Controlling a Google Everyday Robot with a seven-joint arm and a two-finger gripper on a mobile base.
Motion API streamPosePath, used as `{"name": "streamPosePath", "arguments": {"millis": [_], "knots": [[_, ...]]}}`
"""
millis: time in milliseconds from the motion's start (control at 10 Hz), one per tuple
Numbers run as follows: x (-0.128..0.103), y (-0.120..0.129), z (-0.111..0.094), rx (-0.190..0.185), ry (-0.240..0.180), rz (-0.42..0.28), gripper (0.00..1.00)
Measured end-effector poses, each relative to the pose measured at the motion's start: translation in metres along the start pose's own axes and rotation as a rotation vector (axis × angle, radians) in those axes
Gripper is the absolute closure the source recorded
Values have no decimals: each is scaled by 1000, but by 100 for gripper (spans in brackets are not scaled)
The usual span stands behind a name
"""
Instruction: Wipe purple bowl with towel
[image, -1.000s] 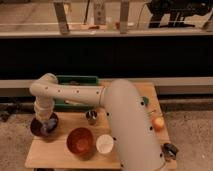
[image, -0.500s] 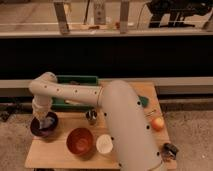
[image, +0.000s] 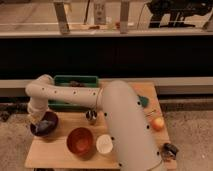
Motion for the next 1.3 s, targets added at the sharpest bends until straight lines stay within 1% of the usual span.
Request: {"name": "streamPosePath", "arguments": {"millis": [200,300,400,600,800,1000,1200,1300], "knots": [[-8,-18,3,6,-26,-41,100],[-12,-22,4,7,-38,-51,100],[-19,-22,4,4,-50,-50,100],[-27,-19,1,-2,-59,-38,100],[-45,-4,-5,-27,-88,-2,100],[-55,7,-9,-42,-108,26,100],[-58,22,-13,-54,-113,55,100],[-54,30,-15,-60,-107,69,100]]}}
